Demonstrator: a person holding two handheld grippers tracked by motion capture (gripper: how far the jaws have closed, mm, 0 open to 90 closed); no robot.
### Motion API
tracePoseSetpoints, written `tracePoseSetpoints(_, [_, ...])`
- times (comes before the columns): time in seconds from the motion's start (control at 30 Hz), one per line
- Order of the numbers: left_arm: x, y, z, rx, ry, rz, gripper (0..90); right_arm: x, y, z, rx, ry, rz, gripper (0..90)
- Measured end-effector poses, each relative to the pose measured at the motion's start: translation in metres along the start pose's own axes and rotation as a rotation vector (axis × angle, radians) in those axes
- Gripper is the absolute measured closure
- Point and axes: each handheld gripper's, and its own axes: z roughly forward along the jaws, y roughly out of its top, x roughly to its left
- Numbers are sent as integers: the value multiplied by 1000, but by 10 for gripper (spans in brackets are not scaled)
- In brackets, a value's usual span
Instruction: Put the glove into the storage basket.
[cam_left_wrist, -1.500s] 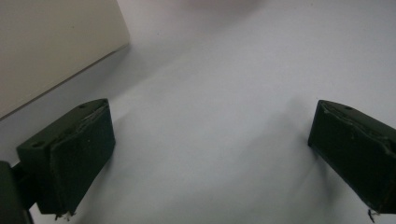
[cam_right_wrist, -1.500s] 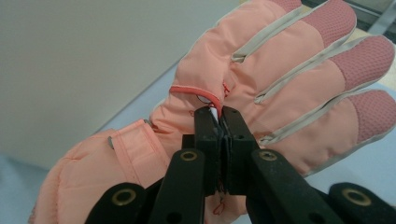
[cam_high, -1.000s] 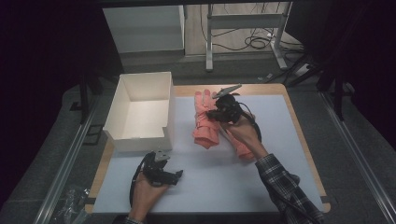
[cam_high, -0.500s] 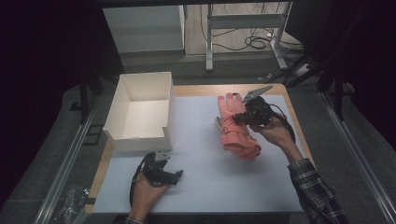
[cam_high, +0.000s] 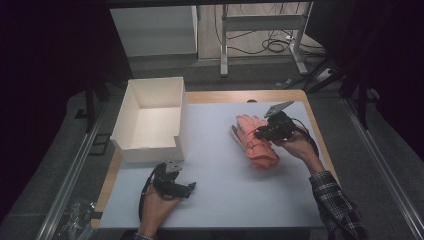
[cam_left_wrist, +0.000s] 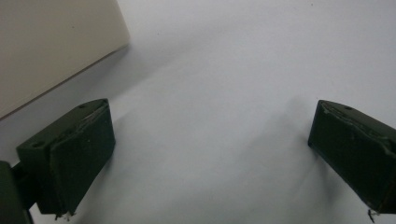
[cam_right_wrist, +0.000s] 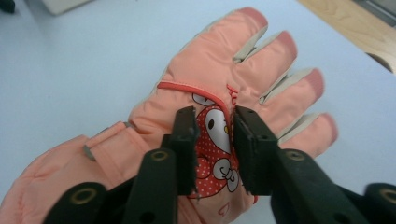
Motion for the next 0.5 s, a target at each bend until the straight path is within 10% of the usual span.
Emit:
tracePoseSetpoints(0.27, [0, 0, 0, 0, 0, 0, 7, -2, -9, -37, -96, -92, 87, 604])
tracePoseSetpoints(0.5, [0, 0, 0, 1, 0, 0, 7, -5, -49, -47, -72, -125, 188, 720])
